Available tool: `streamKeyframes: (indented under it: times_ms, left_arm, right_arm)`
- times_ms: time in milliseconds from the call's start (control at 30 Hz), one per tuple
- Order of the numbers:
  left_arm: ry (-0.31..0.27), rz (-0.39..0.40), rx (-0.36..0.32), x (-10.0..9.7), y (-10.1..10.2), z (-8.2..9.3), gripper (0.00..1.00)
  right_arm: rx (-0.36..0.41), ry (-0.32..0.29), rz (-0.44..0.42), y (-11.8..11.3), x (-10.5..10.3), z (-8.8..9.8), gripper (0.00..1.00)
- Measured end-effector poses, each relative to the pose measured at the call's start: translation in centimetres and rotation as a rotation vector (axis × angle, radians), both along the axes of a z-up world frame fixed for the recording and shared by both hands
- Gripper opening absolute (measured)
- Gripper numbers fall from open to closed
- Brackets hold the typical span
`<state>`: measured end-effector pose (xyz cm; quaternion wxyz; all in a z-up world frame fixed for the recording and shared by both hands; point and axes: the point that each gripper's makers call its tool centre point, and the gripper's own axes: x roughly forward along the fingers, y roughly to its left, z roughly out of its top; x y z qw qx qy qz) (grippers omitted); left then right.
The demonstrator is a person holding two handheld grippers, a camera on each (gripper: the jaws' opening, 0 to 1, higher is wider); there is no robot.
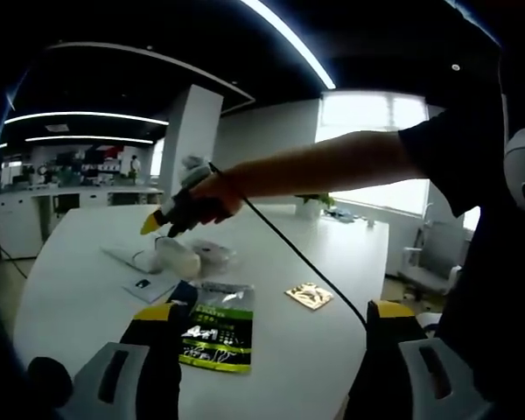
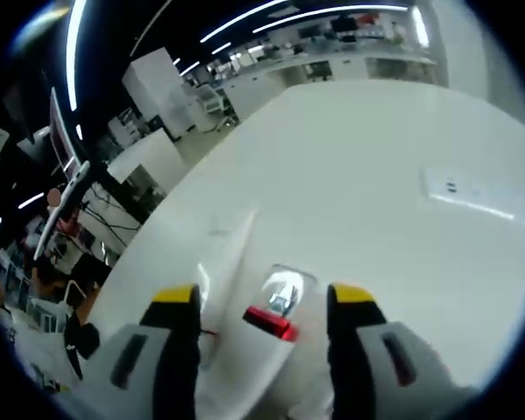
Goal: Arrange the skincare products in the storage area until every visible bottle or jar stands upright without overlapping.
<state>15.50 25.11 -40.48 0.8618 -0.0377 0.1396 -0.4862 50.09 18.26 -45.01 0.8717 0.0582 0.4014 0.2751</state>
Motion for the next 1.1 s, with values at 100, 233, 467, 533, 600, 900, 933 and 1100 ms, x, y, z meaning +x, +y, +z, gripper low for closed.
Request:
streamKeyframes:
  times_ms: [100, 233, 467, 533, 600, 900, 933, 1100]
  left_arm:
    - [-0.005, -0.008, -0.012, -0.2, -0.1, 0.2, 0.90]
    - [-0.005, -0.001, -0.003, -0.1, 0.2, 0.1, 0.89]
    - [0.005, -0.007, -0.007, -0.2, 0.2, 0.0, 0.89]
    - [0.003, -0.003, 0.001, -0.1, 0.3, -0.1, 0.88]
    - [0.006, -0.001, 0.000, 0.0, 0.3, -0.1, 0.88]
    - [0.009, -0.007, -0.013, -0.2, 0.1, -0.1, 0.87]
    - [0.011, -0.007, -0.013, -0.2, 0.2, -0.1, 0.87]
    - [0.019, -0.001, -0.005, -0.2, 0.4, -0.4, 0.85]
  right_arm:
    - [-0.017, -0.002, -0.003, -0.2, 0.6, -0.1, 0.57]
    - [-0.048, -0.011, -0.012, -0.7, 1.0, -0.3, 0.55]
    - [-0.007, -0.034, -0.063, -0.7, 2.2, -0.2, 0.58]
    - [-0.065, -0.001, -0.044, -1.2, 1.6, -1.1, 0.55]
    - [-0.062, -0.001, -0.051, -1.0, 1.5, -1.3, 0.55]
    - [-0.118, -0.003, -0.064, -1.4, 1.0, -1.8, 0.49]
    - [-0.119, -0.004, -0.066, -1.4, 1.0, -1.8, 0.49]
    - [-0.168, 0.000, -0.049, -1.2, 1.1, -1.7, 0.42]
